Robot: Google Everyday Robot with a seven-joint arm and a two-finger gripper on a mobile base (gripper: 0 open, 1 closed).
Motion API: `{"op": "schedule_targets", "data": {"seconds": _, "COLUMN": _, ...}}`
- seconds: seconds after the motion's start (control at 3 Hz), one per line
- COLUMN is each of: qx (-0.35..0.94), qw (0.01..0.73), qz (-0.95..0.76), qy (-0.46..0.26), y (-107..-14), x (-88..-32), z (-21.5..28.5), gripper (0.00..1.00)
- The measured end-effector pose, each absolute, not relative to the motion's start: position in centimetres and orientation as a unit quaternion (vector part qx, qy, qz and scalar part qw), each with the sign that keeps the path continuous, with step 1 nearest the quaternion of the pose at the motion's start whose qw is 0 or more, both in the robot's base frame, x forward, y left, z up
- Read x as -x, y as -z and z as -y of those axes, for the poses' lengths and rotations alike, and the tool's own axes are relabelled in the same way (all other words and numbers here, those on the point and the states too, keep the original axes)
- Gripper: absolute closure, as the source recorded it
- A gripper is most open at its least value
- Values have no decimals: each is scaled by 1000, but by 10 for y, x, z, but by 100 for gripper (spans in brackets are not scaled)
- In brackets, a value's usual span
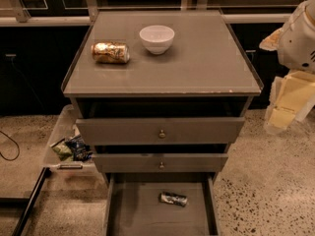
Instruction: Pick redbull can from bottom drawer and place on counter
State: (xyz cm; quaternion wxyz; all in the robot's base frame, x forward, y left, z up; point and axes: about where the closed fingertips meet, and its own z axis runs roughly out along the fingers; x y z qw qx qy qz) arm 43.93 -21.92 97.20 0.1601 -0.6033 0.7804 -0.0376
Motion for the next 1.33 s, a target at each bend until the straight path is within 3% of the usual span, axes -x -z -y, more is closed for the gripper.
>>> {"op": "schedule_targets", "data": {"seconds": 0.67, "qx": 590, "qw": 156, "qz": -792, "qy": 26, "y": -941, "x": -434, "z": 215, "gripper": 0}}
{"op": "schedule_targets", "data": {"seconds": 1.33, "qx": 570, "qw": 151, "qz": -807, "qy": -24, "y": -795, "x": -418, "z": 201, "gripper": 0}}
